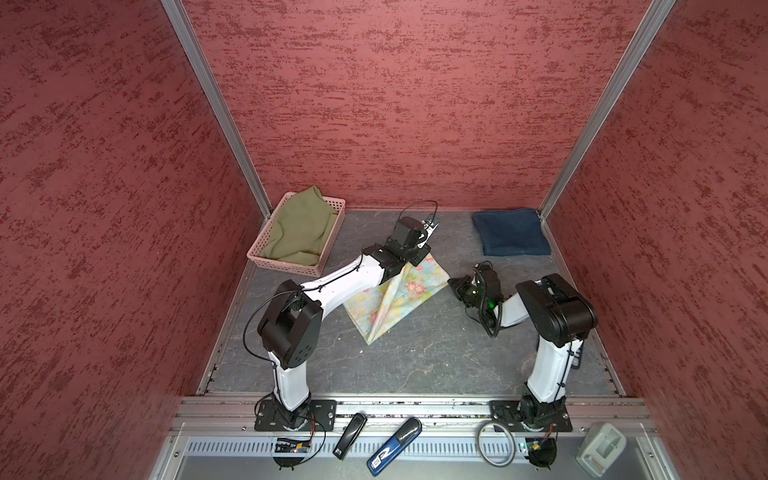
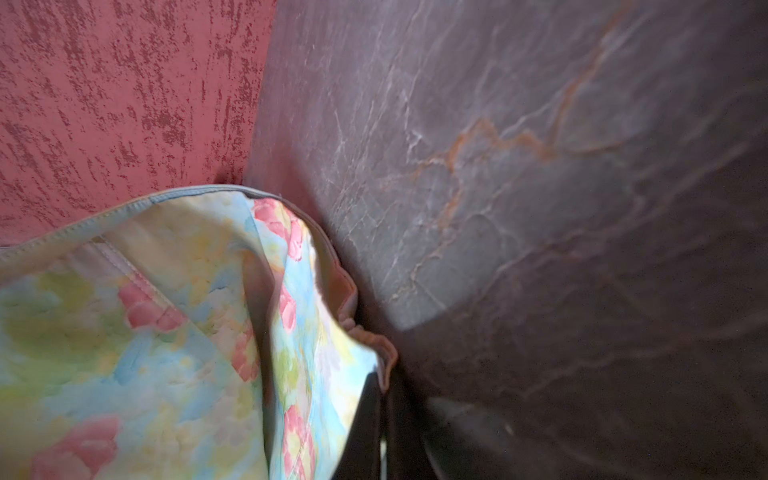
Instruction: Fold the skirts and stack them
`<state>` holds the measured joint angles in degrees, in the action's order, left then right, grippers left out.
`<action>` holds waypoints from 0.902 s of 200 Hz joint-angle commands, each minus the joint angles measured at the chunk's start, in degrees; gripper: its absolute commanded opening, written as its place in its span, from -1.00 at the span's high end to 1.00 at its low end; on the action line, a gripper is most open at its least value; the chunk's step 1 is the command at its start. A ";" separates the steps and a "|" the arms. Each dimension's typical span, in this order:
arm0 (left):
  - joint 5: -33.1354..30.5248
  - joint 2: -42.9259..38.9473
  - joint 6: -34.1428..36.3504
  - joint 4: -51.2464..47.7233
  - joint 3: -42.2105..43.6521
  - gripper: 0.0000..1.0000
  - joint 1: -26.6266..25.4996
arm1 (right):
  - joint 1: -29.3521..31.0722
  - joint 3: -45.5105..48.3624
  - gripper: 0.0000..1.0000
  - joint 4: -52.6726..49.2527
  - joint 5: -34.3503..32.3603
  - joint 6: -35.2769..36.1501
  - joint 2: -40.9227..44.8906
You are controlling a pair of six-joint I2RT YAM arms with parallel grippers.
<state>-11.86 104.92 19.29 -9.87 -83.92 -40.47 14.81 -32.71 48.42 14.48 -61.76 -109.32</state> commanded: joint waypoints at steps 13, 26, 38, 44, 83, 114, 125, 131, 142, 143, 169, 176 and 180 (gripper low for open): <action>0.07 -1.38 -0.73 0.27 -0.47 1.00 -0.09 | 0.17 -0.95 1.00 -6.44 -3.05 4.22 5.34; 0.07 -1.69 -0.75 0.35 -0.20 1.00 -0.13 | 0.18 -0.66 1.00 -9.00 -2.84 4.52 7.54; 0.09 -1.97 -0.79 0.40 -0.03 1.00 -0.12 | 0.28 0.62 1.00 -10.29 -2.71 4.75 9.89; 0.08 -2.06 -0.83 0.37 0.03 1.00 -0.13 | 0.30 1.16 1.00 -11.58 -2.70 4.78 11.03; 0.82 -2.18 -1.00 0.71 0.55 1.00 -0.55 | 1.49 3.41 1.00 -22.12 -4.14 5.32 23.89; 1.62 -1.68 -2.00 1.15 -0.14 1.00 -2.55 | 2.42 1.43 1.00 -29.61 -4.04 4.89 30.78; 1.97 -1.50 -1.86 0.89 -0.90 1.00 -3.65 | 2.46 0.19 1.00 -32.03 -3.47 5.07 31.56; 1.54 -1.45 -1.27 0.80 -1.34 1.00 -4.20 | 2.47 -0.19 1.00 -32.85 -3.26 5.00 32.07; 1.30 -1.51 -0.62 0.32 -2.23 1.00 -4.53 | 2.50 -0.78 1.00 -34.14 -3.01 4.89 33.14; 1.31 -1.54 -0.59 0.26 -2.27 1.00 -4.53 | 2.50 -0.91 1.00 -34.29 -2.95 4.89 33.22; 2.90 -3.46 -0.57 -1.11 -4.67 1.00 -2.01 | 2.49 -3.64 1.00 -38.95 -2.06 5.41 35.80; 3.28 -3.80 -0.50 -1.45 -5.25 1.00 -1.37 | 2.51 -4.82 1.00 -40.34 -1.47 5.81 36.35; 3.52 -4.10 -0.42 -1.56 -5.53 1.00 -1.16 | 2.51 -5.51 1.00 -41.26 -1.19 6.00 36.51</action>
<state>-9.72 104.64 18.50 -11.25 -86.15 -44.42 17.06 -34.13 13.61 12.34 -56.62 -75.29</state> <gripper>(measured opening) 0.052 0.050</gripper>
